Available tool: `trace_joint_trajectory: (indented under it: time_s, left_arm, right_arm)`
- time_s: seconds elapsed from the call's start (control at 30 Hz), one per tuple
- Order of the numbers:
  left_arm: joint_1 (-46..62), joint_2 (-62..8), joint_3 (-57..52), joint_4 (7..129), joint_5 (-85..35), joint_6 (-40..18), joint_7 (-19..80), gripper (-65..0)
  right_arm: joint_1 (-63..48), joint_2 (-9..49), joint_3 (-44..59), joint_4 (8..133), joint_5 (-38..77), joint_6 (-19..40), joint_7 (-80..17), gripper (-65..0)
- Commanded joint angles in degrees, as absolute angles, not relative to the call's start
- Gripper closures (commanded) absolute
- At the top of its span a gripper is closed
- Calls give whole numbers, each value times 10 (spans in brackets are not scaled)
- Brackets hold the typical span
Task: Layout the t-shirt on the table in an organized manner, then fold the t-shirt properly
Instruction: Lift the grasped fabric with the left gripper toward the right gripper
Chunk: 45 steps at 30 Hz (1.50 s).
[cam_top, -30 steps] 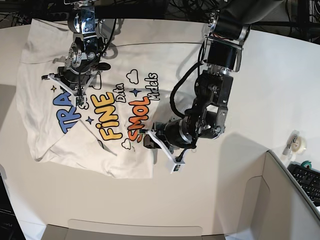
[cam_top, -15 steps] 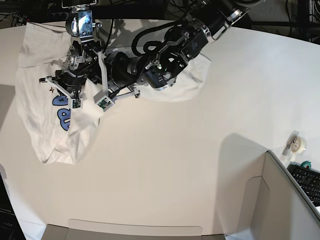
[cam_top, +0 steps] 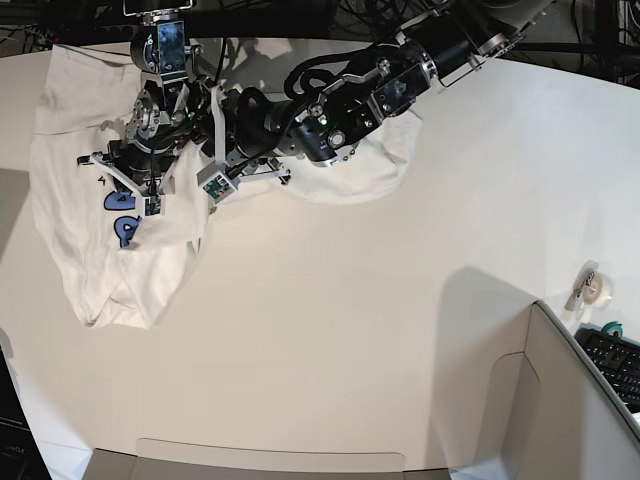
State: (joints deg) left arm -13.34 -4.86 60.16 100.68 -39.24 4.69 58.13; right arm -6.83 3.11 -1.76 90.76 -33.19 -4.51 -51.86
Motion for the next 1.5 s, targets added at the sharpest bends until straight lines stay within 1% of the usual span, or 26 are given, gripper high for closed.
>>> trace_joint_trajectory:
  time_s: [0.0,0.07,0.13,0.3,0.43,0.57,0.6,0.67,0.73,0.77,0.83,0.93,1.07,1.13,1.23,1.33,1.47]
  left_arm:
    - [-119,-47,611,1017,-415,45,604,-187]
    - [-111,-52,611,1017,-415,69,604,-186]
    - [-108,-54,611,1017,-415,79,604,-176]
    - [-106,-63,611,1017,-415,79,604,-141]
    - [-105,-84,611,1024,-415,79,603,-122]
    - [-106,-125,605,1090,-415,80,568,-100]
    - [-107,-139,604,1112,-415,88,557,-101]
    - [-106,-159,581,1149,-416,138,539,-101]
    - [-100,-161,557,1164,-416,183,533,-102]
    - [-99,-161,544,1164,-416,202,531,-103]
    - [-99,-159,518,1156,-415,221,530,-103]
    - [-100,-137,483,1130,-415,225,529,-117]
    - [-102,-85,429,1087,-415,223,531,-178]
    - [-125,-62,420,1062,-415,223,531,-201]
    - [-154,-36,420,1020,-415,225,531,-202]
    - [-176,-11,420,973,-415,225,530,-202]
    - [-196,17,420,918,-415,223,529,-202]
  right_arm:
    - [-69,23,-18,924,-269,-23,-570,0]
    - [-71,23,-18,955,-269,-24,-572,0]
    - [-71,23,0,989,-269,-24,-589,0]
    - [-74,23,36,1071,-269,-23,-602,0]
    - [-91,23,79,1120,-269,-23,-603,0]
    - [-95,24,141,1123,-269,-23,-603,0]
    - [-94,24,154,1113,-269,-23,-603,0]
    - [-94,31,174,1076,-265,-23,-603,0]
    - [-95,41,175,1030,-264,-23,-599,0]
    - [-95,44,175,1004,-264,-23,-596,-11]
    - [-95,47,175,965,-264,-23,-575,-43]
    - [-100,46,175,925,-264,-23,-557,-52]
    - [-100,45,175,907,-264,-23,-554,-54]
    - [-102,44,175,907,-264,-23,-554,-54]
    - [-102,43,172,907,-265,-23,-556,-54]
    - [-106,42,147,907,-265,-23,-558,-54]
    - [-109,29,135,907,-268,-23,-558,-54]
